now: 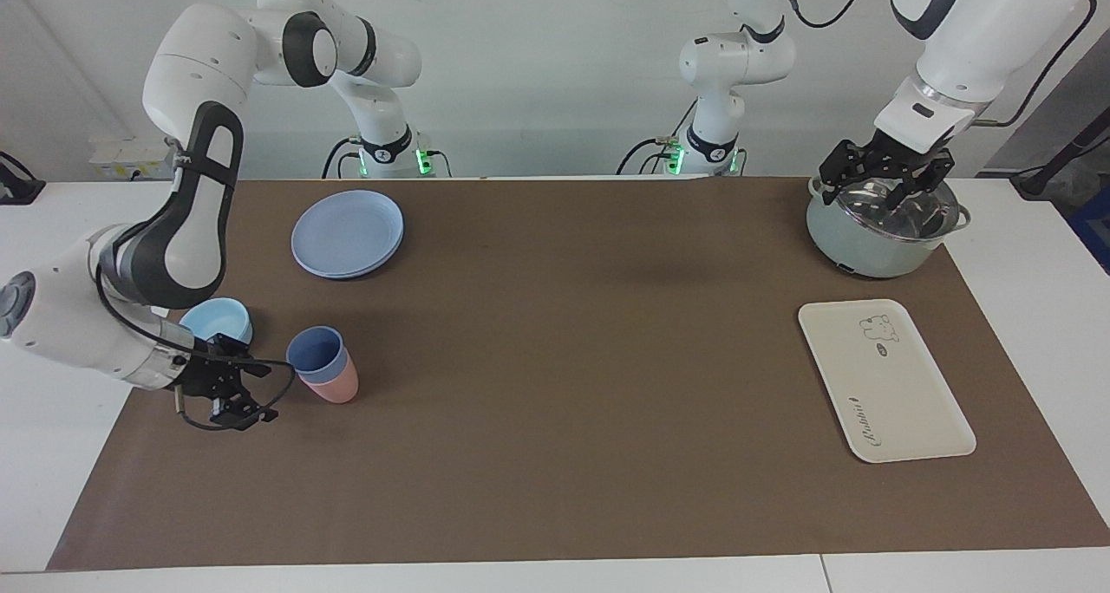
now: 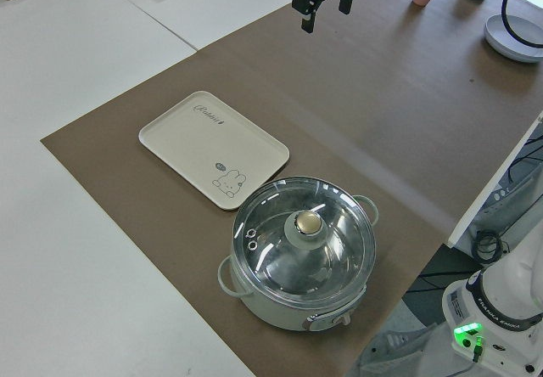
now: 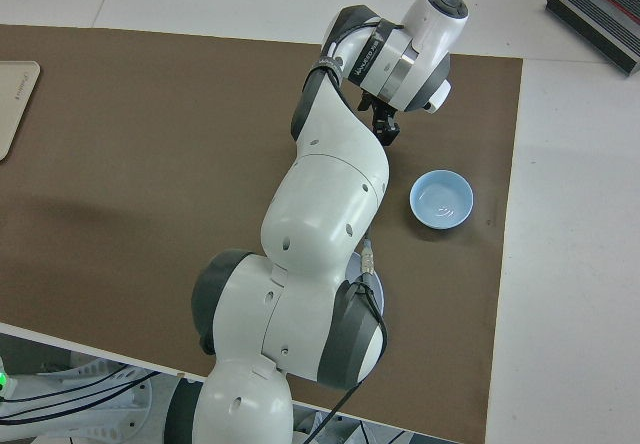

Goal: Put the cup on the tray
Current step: 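Move the right gripper to the stacked cups and grasp them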

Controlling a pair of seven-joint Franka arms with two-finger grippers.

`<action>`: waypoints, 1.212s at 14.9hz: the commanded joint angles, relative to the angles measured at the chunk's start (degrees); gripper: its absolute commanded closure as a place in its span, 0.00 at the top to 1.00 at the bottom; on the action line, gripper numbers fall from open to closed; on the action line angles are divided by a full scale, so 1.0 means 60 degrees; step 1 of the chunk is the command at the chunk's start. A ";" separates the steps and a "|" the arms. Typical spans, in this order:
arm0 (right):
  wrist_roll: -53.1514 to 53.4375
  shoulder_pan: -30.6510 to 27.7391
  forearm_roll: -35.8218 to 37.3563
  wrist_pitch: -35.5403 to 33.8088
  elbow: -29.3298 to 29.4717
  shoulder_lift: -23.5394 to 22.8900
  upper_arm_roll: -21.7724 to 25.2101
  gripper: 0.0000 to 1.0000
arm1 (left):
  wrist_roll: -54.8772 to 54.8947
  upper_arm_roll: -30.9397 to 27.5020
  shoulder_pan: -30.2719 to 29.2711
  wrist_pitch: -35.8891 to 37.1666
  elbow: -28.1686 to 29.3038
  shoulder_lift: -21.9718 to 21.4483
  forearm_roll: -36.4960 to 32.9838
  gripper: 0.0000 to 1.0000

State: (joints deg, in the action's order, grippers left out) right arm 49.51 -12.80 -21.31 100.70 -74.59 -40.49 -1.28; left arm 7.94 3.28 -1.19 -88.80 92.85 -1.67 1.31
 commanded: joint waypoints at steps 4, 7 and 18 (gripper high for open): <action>0.0127 0.0082 -0.1179 0.0340 -0.1761 0.0801 -0.0109 0.89 | -0.0063 0.0039 -0.0094 0.0020 0.0213 -0.0249 0.0090 1.00; 0.0186 0.0141 -0.1632 0.0209 -0.1821 0.0860 -0.0139 0.85 | -0.0063 0.0039 -0.0094 0.0020 0.0214 -0.0249 0.0090 1.00; 0.0753 0.0915 -0.2717 -0.0070 -0.2261 0.1576 -0.0402 0.00 | -0.0063 0.0039 -0.0094 0.0020 0.0213 -0.0249 0.0090 1.00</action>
State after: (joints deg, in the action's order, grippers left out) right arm 50.26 -9.52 -36.15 100.46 -85.56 -35.32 -3.51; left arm 7.94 3.28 -1.19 -88.80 92.85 -1.67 1.31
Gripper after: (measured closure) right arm 0.229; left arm 0.000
